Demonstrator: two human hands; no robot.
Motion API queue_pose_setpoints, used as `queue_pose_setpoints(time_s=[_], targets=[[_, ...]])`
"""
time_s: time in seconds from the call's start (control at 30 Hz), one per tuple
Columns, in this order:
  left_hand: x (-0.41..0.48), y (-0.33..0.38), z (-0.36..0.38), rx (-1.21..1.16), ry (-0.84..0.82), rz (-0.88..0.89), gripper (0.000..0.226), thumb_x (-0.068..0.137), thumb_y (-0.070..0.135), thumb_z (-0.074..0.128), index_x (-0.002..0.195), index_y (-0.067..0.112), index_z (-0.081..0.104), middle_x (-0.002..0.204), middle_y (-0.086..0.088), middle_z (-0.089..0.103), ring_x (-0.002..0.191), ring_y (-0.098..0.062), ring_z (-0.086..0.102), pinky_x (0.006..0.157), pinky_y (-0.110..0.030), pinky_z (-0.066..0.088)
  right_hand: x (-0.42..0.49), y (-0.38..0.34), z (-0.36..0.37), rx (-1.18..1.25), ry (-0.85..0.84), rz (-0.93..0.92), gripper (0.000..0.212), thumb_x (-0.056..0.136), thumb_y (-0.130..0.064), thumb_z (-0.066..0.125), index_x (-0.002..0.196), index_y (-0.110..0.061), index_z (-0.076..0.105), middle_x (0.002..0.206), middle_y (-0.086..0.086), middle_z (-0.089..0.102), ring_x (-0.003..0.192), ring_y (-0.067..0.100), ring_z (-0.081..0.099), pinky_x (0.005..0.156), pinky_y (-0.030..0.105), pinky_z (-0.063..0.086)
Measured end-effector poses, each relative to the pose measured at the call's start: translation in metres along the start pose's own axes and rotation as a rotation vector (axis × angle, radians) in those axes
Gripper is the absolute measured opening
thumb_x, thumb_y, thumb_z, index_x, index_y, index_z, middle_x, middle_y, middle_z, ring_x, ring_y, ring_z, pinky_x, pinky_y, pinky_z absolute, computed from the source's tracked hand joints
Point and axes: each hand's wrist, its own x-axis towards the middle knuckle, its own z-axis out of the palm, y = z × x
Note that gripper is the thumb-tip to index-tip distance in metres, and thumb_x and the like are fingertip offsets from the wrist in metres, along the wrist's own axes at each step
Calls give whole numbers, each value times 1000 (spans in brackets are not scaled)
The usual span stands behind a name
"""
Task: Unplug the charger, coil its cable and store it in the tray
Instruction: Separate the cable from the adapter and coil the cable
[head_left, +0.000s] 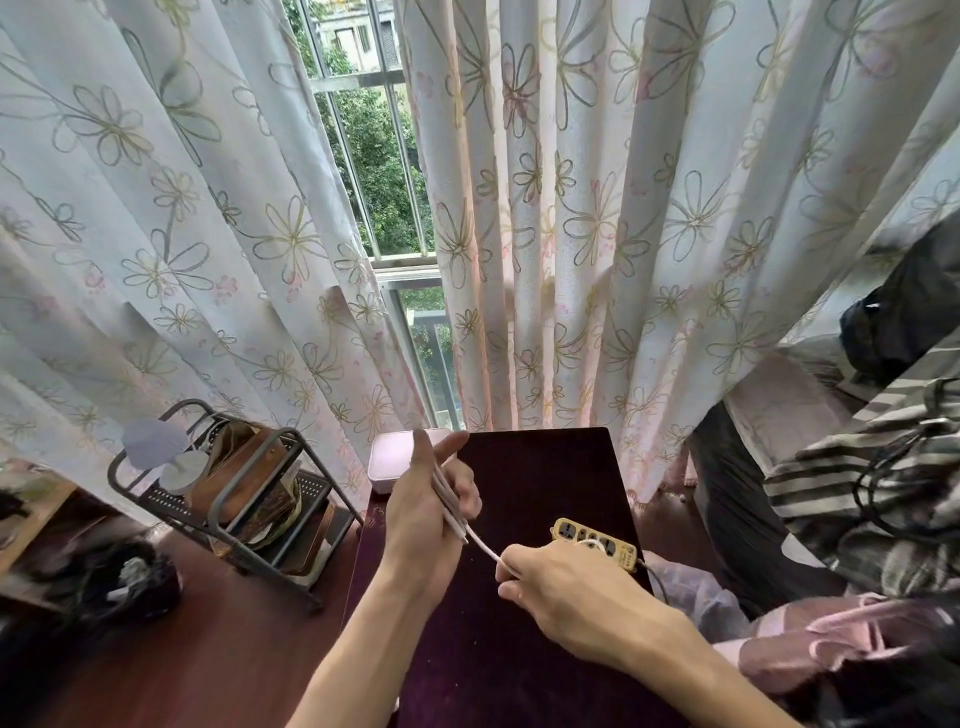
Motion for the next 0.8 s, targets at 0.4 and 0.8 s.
queue_pose_setpoints(time_s=[0.4, 0.8], targets=[[-29, -5, -2, 763, -469, -30, 60, 108, 46, 33, 85, 11, 77, 68, -6, 76, 61, -15, 71, 60, -23, 54, -16, -21, -81, 43, 130, -226, 28, 87, -60, 70, 91, -33, 77, 75, -17, 61, 80, 2, 65, 68, 25, 50], [-43, -4, 17, -3, -675, -403, 65, 91, 64, 55, 74, 2, 65, 31, 7, 46, 19, -8, 27, 30, -11, 31, 9, 27, -110, 579, 250, -253, 26, 86, -57, 78, 92, -32, 81, 65, 15, 59, 57, 17, 46, 59, 36, 38]])
